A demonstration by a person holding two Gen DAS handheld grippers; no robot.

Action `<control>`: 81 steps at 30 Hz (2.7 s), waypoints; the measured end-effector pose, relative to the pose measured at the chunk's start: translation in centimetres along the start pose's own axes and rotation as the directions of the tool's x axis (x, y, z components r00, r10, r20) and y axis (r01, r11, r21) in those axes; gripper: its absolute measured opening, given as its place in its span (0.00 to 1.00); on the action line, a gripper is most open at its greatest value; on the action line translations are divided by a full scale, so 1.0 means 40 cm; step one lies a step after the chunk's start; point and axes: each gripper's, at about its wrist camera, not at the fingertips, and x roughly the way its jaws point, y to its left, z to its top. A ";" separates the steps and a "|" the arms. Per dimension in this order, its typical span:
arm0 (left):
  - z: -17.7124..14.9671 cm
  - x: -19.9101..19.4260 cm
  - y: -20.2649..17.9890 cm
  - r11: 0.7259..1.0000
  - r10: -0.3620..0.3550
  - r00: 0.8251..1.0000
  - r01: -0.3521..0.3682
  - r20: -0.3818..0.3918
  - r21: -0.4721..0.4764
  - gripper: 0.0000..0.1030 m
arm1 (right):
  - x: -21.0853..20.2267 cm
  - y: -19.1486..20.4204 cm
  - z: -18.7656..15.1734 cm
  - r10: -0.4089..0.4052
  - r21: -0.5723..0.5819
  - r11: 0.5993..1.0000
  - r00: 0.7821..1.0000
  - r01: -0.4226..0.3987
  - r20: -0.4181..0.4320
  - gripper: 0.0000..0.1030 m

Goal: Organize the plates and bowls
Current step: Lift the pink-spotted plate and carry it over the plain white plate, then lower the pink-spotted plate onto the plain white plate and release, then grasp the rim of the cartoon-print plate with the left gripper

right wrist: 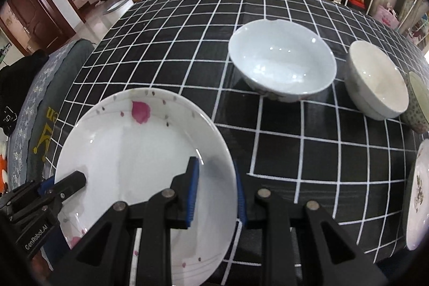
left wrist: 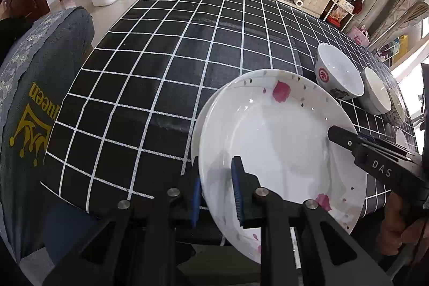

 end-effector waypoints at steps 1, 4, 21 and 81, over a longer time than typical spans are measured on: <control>0.002 0.003 0.002 1.000 0.001 1.000 -0.001 -0.002 0.000 0.18 | 0.001 0.004 -0.003 -0.002 0.000 1.000 1.000 0.002 -0.002 0.29; 0.003 0.011 0.001 1.000 0.006 1.000 -0.006 -0.005 0.004 0.18 | 0.010 0.006 -0.007 -0.010 -0.005 1.000 1.000 0.010 -0.010 0.29; 0.017 0.027 0.003 1.000 0.008 1.000 -0.008 0.003 -0.005 0.18 | 0.025 0.012 -0.005 -0.034 -0.035 0.999 0.999 0.034 -0.018 0.29; -0.034 -0.234 -0.714 0.891 -0.251 0.944 0.139 0.212 0.433 0.58 | -0.485 -0.459 -0.157 -0.174 0.162 0.979 0.923 0.125 0.344 0.79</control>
